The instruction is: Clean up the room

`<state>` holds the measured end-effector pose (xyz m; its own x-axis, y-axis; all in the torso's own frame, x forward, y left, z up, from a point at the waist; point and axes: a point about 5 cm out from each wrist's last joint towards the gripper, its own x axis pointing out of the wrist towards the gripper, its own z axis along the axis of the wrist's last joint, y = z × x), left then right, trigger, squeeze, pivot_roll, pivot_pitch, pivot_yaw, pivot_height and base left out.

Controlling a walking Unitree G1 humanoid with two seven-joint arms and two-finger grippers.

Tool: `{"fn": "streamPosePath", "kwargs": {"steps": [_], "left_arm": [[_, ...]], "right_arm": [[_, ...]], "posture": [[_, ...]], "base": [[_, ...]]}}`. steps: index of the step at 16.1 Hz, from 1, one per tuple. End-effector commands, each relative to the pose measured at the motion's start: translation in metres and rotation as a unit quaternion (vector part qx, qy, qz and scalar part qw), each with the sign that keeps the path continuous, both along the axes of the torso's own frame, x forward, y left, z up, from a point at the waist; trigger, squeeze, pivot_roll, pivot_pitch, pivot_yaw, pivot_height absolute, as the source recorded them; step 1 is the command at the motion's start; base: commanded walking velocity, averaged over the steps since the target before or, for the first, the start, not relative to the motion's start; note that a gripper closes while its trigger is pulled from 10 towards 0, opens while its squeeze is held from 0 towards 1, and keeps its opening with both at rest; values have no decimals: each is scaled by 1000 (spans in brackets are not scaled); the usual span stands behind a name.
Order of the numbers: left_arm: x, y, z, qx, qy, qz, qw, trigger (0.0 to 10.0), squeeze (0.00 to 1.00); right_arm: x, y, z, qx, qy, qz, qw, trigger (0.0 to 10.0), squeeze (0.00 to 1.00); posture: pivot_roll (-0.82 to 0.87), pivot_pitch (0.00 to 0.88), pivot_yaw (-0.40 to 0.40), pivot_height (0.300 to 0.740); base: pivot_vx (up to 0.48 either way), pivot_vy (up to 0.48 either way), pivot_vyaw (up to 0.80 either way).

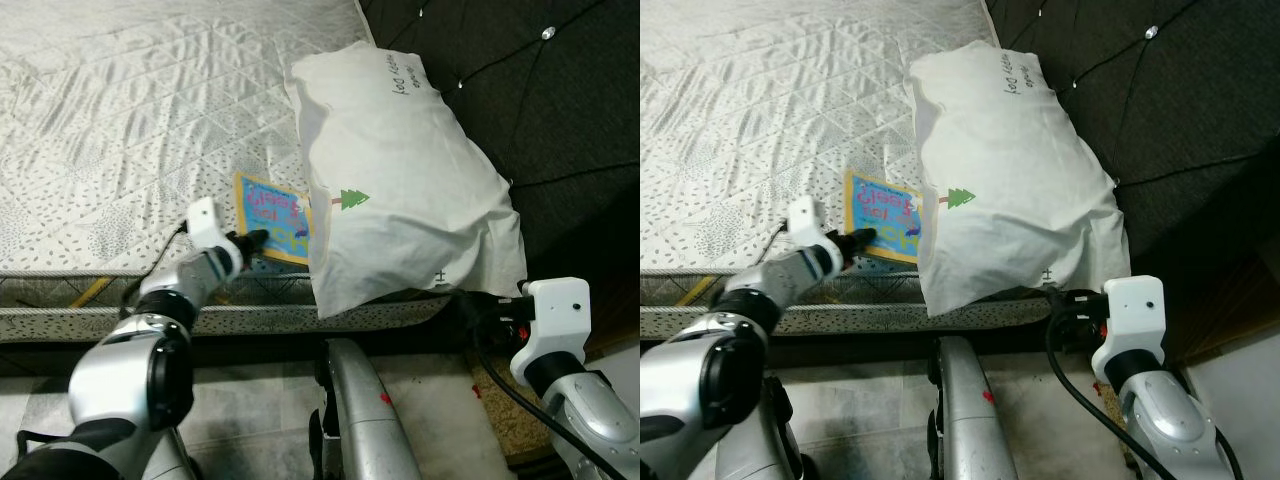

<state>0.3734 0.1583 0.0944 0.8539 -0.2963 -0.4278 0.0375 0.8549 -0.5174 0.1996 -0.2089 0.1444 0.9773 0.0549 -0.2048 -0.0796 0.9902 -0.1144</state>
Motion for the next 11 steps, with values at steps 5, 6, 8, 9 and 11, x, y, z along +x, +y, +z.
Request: {"fn": "streamPosePath", "kwargs": {"steps": [5, 6, 8, 9, 11], "left_arm": [[9, 13, 17, 27, -26, 23, 999, 10000, 1000], [10, 16, 20, 30, -31, 30, 999, 10000, 1000], [12, 20, 22, 38, -35, 37, 998, 10000, 1000], [12, 21, 22, 40, -36, 40, 998, 10000, 1000], [12, 22, 22, 41, -37, 42, 998, 10000, 1000]], "right_arm": [[3, -4, -1, -7, -1, -7, 1000, 10000, 0], [5, -4, 0, -9, -3, -7, 1000, 10000, 0], [7, -3, 0, -9, -6, -5, 1000, 10000, 0], [9, -3, -1, -8, -6, -4, 1000, 10000, 0], [10, -2, -1, -7, -7, -3, 1000, 10000, 0]], "posture": [[-339, 105, -174, 552], [-336, 98, -175, 552], [-334, 94, -174, 552], [-332, 90, -174, 552], [-328, 86, -172, 552]], "base": [[0, 0, 0], [0, 0, 0], [0, 0, 0], [0, 0, 0], [0, 0, 0]]}}
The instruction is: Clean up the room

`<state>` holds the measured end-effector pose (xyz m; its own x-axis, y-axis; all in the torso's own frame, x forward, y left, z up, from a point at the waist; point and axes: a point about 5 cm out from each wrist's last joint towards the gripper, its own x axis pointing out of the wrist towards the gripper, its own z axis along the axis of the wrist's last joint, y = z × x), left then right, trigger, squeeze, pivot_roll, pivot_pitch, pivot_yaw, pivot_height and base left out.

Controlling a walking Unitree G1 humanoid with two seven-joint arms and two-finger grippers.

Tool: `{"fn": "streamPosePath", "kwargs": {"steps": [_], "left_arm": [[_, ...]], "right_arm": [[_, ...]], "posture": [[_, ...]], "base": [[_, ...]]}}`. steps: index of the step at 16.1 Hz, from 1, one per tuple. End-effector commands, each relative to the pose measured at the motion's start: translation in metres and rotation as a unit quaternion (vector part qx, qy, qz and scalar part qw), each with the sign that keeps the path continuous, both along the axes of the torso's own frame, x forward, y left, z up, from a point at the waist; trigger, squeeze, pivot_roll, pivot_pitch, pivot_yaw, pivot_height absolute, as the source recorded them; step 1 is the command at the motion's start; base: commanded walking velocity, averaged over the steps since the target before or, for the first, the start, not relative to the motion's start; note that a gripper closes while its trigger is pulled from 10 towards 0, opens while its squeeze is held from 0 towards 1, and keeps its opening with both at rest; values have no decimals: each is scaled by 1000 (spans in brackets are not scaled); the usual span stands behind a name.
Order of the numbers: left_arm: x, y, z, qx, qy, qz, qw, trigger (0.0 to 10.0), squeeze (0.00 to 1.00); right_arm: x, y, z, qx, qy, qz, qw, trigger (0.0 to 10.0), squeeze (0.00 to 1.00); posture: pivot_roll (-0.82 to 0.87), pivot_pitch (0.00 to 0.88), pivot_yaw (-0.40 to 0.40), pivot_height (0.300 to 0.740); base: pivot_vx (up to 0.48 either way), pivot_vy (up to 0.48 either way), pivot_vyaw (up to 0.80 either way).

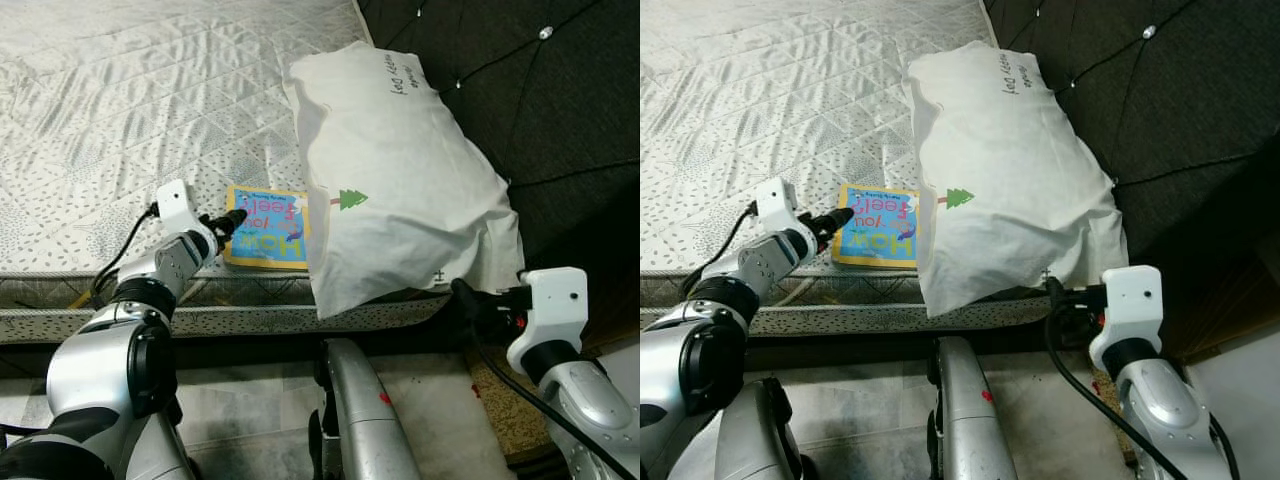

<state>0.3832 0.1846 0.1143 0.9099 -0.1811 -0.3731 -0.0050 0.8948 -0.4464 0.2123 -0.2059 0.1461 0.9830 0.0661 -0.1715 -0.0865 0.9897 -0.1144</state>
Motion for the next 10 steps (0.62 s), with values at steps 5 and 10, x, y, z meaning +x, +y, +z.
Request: {"fn": "streamPosePath", "kwargs": {"steps": [5, 10], "left_arm": [[-6, 7, -9, 64, -12, 18, 998, 10000, 1000], [-16, 39, 1, 175, -53, 103, 978, 10000, 1000]], "right_arm": [[20, 11, -9, 21, -13, 0, 1000, 10000, 0], [48, 25, -24, 62, -12, 6, 998, 10000, 0]], "posture": [[-230, 51, -128, 552], [-74, 0, -86, 552]], "base": [[0, 0, 0], [0, 0, 0]]}}
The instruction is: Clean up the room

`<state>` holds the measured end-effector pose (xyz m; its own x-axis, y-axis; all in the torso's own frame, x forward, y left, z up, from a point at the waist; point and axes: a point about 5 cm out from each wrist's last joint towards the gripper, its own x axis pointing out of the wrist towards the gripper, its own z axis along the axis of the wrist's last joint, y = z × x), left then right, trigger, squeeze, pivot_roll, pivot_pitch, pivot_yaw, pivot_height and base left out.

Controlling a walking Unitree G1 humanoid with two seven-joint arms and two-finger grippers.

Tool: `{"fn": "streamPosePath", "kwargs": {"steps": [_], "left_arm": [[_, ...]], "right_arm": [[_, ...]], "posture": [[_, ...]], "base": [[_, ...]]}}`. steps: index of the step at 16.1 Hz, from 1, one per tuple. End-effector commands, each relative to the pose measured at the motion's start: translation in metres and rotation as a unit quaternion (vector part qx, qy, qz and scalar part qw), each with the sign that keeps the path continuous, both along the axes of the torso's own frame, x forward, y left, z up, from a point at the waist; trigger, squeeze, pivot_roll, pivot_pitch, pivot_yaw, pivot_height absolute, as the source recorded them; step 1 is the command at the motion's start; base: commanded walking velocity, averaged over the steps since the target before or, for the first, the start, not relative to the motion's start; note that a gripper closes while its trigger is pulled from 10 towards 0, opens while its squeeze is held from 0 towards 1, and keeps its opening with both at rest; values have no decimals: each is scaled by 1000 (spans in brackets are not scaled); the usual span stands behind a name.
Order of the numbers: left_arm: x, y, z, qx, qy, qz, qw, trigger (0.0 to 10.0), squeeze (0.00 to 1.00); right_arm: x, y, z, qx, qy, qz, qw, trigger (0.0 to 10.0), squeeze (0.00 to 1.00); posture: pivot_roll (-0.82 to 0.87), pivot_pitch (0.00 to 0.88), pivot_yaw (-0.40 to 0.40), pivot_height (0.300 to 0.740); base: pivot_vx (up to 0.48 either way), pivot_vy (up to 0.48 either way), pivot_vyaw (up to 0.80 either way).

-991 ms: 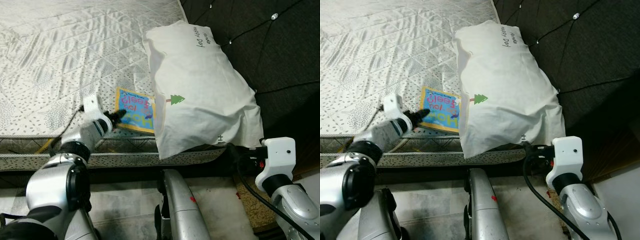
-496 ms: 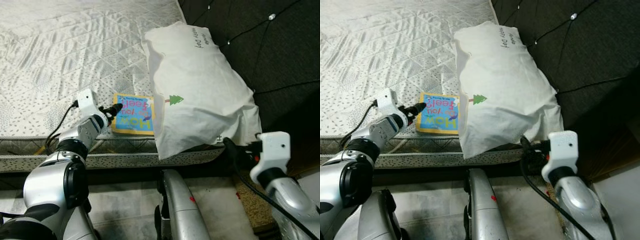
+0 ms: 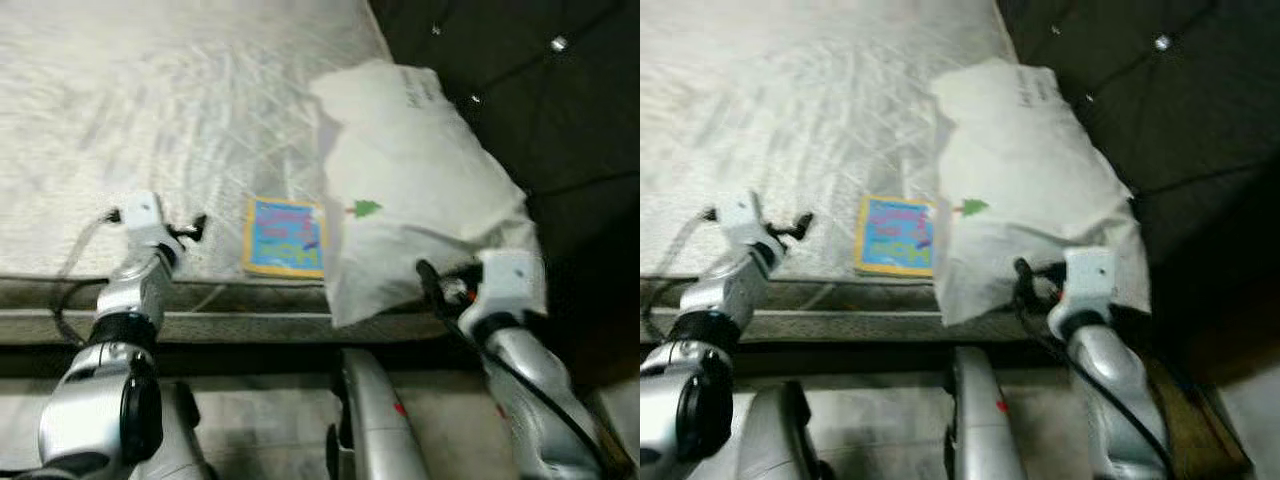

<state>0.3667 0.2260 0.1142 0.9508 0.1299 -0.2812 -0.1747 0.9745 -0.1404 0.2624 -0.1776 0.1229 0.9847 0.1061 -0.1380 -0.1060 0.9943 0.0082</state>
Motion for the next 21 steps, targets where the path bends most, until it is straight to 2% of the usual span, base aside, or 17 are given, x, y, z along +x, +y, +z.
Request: {"fn": "streamPosePath", "kwargs": {"steps": [1, 2, 3, 4, 5, 7, 8, 9, 10, 11, 12, 13, 14, 15, 16, 18, 21], "left_arm": [[-1, -2, 6, 23, -4, 11, 1000, 10000, 859], [-7, 0, 18, 73, -14, 25, 997, 10000, 0], [-15, 0, 21, 54, -43, 6, 998, 10000, 0], [-26, 0, 16, 16, -67, -17, 997, 10000, 0], [-33, 0, 8, 44, -62, -35, 996, 10000, 1000], [-40, -5, 4, 93, -65, -68, 991, 10000, 1000], [-44, -13, 11, 134, -112, -81, 981, 10000, 957], [-46, -15, 13, 155, -118, -82, 977, 10000, 604], [-48, -18, 15, 169, -117, -77, 976, 10000, 0], [-53, -24, 18, 143, -139, -95, 975, 10000, 0], [-60, -29, 18, 137, -154, -109, 972, 10000, 0], [-75, -33, 8, 151, -158, -96, 971, 10000, 0], [-82, -35, 5, 148, -156, -96, 972, 10000, 0], [-88, -37, 1, 139, -151, -93, 974, 10000, 0], [-95, -41, -2, 120, -145, -96, 977, 10000, 0], [-101, -44, -1, 112, -147, -102, 978, 10000, 0], [-101, -48, 1, 111, -148, -110, 977, 10000, 0]], "right_arm": [[7, -2, -3, -5, -3, -13, 1000, 10000, 0], [24, 4, -3, -8, -11, -12, 1000, 10000, 0], [32, 10, -3, -2, -16, 2, 1000, 10000, 0], [41, 18, -5, 19, -8, 10, 1000, 10000, 0], [48, 23, -2, -1, -23, 18, 1000, 10000, 0], [57, 26, 1, -11, -37, 22, 999, 10000, 0], [62, 26, 3, 8, -43, 21, 999, 10000, 0], [61, 26, 3, 12, -46, 25, 999, 10000, 0], [59, 31, -1, 12, -44, 39, 998, 10000, 0], [54, 36, -5, 11, -41, 50, 998, 10000, 0], [50, 40, -9, 13, -37, 57, 998, 10000, 0], [48, 36, -16, 36, -30, 22, 999, 10000, 0], [45, 35, -17, 41, -32, 14, 999, 10000, 0], [41, 34, -16, 44, -42, 8, 998, 10000, 0], [36, 26, -12, 47, -53, -23, 997, 10000, 0], [29, 17, -13, 75, -52, -58, 994, 10000, 0], [27, 16, -9, 55, -63, -54, 995, 10000, 0]], "posture": [[-40, 0, -83, 552], [-3, 0, -82, 552], [10, 0, -76, 552], [16, 0, -66, 552], [1, 0, -38, 552], [-13, 0, -6, 552], [-17, 0, 12, 552], [-19, 0, 19, 552], [-21, 0, 27, 552], [-23, 0, 35, 552], [-21, 0, 28, 552], [-6, 0, -3, 552], [0, 0, -18, 552], [6, 0, -37, 552], [6, 0, -51, 552], [-5, 0, -58, 552], [-26, 0, -45, 582]], "base": [[0, 0, 0], [0, 0, 0], [0, 0, 0], [0, 0, 0], [0, 0, 0], [0, 0, 0], [0, 0, 0], [0, 0, 0], [0, 0, 0], [0, 0, 0], [0, 0, 0], [0, 0, 0], [0, 0, 0], [0, 0, 0], [0, 0, 0], [0, 0, -513], [0, 0, -135]]}}
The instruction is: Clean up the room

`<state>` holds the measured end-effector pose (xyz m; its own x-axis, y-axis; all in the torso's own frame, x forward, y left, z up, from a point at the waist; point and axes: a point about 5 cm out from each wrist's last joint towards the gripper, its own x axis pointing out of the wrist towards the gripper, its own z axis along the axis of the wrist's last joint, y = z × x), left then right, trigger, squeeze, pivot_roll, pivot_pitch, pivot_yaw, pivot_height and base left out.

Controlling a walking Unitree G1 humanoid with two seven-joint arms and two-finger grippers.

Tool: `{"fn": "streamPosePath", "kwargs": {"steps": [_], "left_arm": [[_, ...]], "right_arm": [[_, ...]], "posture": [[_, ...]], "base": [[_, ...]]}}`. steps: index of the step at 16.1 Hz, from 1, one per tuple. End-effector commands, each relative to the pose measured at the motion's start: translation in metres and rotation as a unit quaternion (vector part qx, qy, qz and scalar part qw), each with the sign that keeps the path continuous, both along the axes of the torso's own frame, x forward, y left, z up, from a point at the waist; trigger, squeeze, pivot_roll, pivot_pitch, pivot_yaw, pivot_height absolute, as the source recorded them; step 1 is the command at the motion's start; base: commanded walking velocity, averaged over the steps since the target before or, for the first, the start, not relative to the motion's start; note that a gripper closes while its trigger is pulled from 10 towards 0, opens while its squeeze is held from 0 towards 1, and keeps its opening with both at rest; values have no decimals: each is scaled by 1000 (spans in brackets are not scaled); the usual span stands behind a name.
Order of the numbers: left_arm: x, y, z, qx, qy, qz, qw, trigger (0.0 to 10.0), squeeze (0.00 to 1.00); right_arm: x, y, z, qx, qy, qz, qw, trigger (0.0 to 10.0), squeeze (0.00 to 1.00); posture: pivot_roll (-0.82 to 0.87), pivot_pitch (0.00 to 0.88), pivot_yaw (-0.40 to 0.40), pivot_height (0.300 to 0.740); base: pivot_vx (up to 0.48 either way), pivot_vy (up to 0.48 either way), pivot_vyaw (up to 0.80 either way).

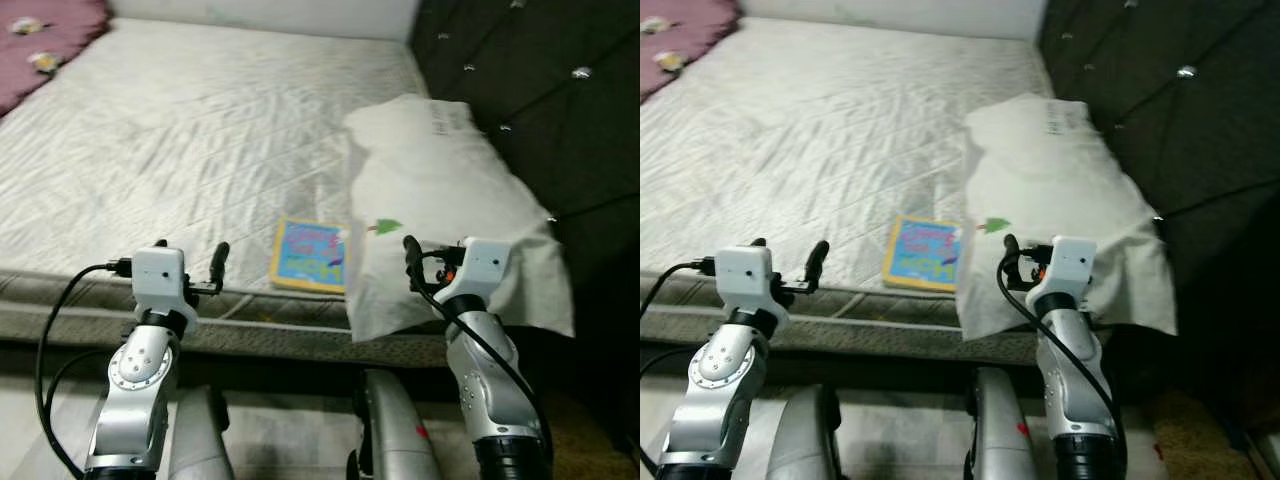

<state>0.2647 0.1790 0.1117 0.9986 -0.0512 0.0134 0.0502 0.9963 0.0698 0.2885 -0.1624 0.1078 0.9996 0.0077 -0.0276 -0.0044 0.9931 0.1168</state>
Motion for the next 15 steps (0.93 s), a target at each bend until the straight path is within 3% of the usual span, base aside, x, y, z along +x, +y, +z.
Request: {"fn": "streamPosePath", "kwargs": {"steps": [1, 5, 11, 15], "left_arm": [[2, -3, 8, -6, -8, -6, 1000, 10000, 0], [10, -15, 10, -21, 9, -25, 999, 10000, 0], [8, -22, 11, -29, 19, -46, 998, 10000, 0], [9, -20, 9, -40, 24, -32, 998, 10000, 0]], "right_arm": [[0, -2, 8, 4, -12, -12, 1000, 10000, 0], [-4, 0, 9, 6, -6, -9, 1000, 10000, 0], [-3, -2, 14, 2, -2, -4, 1000, 10000, 0], [-1, -4, 16, -4, -2, -8, 1000, 10000, 0]], "posture": [[-34, 0, -45, 596], [-32, 0, -69, 636], [-39, 0, -75, 698], [-43, 0, -72, 740]], "base": [[0, 0, 0], [0, 0, 0], [0, 0, 0], [0, 0, 0]]}}
